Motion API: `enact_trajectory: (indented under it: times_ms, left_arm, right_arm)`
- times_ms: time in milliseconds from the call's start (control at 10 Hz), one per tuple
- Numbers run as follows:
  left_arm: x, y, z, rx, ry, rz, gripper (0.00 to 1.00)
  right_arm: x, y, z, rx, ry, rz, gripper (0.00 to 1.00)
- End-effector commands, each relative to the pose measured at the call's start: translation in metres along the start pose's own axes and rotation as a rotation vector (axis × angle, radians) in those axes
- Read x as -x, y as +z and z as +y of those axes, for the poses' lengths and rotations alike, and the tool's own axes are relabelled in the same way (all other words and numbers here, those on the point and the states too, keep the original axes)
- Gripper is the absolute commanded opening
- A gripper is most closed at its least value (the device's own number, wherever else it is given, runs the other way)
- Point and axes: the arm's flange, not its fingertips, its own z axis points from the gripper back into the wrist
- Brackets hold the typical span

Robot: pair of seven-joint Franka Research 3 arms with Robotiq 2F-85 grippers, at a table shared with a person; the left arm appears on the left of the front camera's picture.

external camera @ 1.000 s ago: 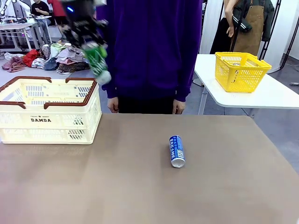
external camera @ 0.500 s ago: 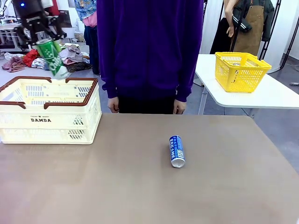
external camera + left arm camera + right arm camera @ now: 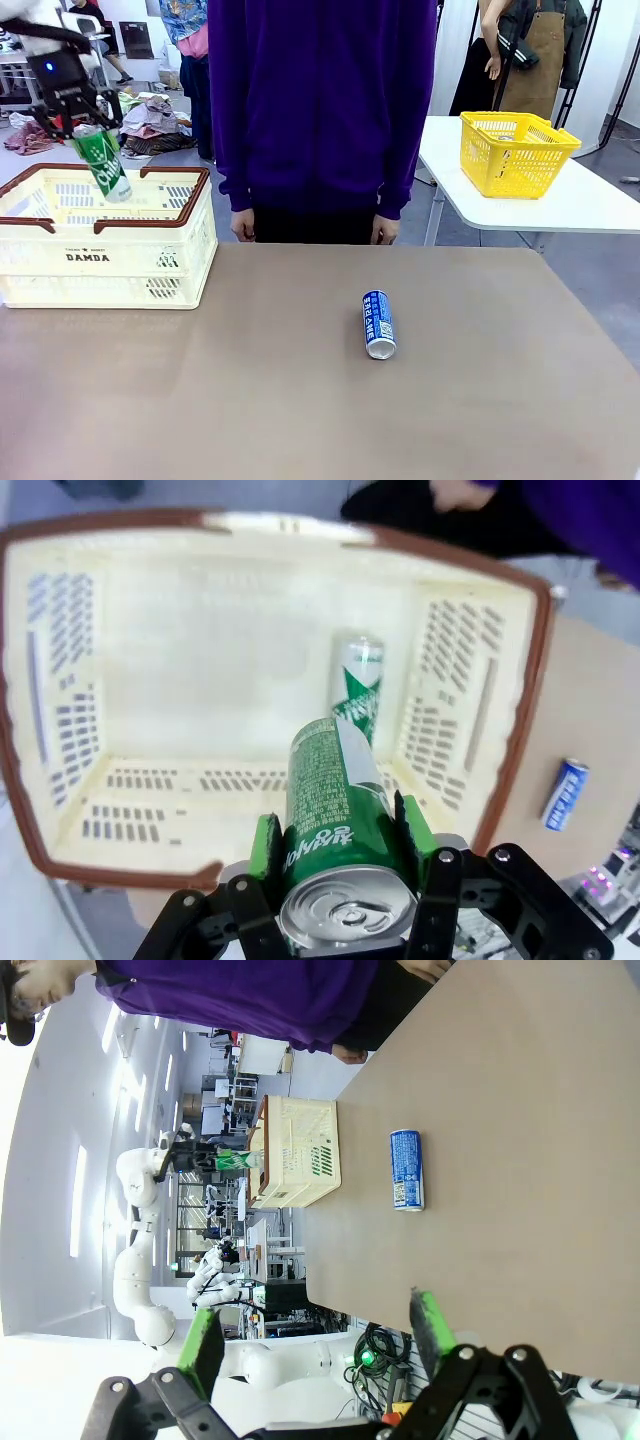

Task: Place the drinks into the Shopping basket.
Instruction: Pick up one drink and place it into the Shopping basket.

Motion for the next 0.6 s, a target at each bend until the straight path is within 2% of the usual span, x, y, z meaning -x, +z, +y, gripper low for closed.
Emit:
enact_trajectory:
  times_ms: [0, 300, 500]
  left_arm:
    - [0.006, -0.023, 0.007, -0.058, 0.036, -0.01, 0.0]
    - [0.02, -0.07, 0.016, -0.158, 0.097, -0.077, 0.0]
    - [0.03, -0.089, 0.014, -0.148, 0.073, -0.078, 0.0]
  right_arm:
    - [-0.002, -0.001, 0.001, -0.025, 0.028, -0.008, 1.0]
    - [-0.002, -0.001, 0.001, -0.025, 0.028, -0.008, 1.0]
    - [-0.002, -0.001, 0.001, -0.025, 0.028, -0.008, 1.0]
